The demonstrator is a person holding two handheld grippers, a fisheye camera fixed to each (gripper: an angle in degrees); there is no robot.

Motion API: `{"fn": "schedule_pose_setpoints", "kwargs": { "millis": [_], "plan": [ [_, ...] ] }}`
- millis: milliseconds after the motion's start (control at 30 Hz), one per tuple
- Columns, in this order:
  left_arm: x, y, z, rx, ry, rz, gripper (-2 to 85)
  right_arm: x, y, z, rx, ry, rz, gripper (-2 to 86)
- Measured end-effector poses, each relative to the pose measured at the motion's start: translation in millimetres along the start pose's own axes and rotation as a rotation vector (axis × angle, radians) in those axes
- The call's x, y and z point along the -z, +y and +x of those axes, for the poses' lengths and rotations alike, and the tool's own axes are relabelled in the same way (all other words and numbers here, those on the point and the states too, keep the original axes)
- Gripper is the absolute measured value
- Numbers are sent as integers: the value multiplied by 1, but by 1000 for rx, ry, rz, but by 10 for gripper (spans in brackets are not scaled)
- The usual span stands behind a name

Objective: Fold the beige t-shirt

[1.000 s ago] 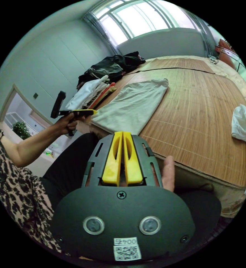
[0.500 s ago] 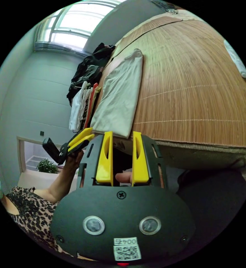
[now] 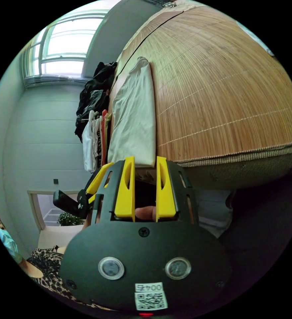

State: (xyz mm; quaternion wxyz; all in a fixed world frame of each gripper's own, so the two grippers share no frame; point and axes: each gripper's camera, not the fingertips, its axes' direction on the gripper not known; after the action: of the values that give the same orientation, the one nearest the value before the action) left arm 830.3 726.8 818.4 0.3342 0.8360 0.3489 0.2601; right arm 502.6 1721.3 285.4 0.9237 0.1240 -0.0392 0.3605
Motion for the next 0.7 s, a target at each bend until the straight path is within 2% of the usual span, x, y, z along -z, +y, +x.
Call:
{"fn": "schedule_pose_setpoints", "kwargs": {
  "millis": [200,367,467,567,700],
  "plan": [
    [-12,-33,41,-93,-57,-24,140,3,-28,-29,32,-90,-14,31],
    [-9,-69,69,-156,-300,21,138,16,-52,-67,78,-95,-25,29],
    [-17,-89,74,-179,-369,2,119,20,-66,-85,96,-94,-38,33],
    [-13,-115,56,-62,-453,24,27,22,-79,-101,138,-56,-62,53],
    [33,-132,10,145,-313,105,4,39,-107,-105,142,-88,-26,145]
  ]
}}
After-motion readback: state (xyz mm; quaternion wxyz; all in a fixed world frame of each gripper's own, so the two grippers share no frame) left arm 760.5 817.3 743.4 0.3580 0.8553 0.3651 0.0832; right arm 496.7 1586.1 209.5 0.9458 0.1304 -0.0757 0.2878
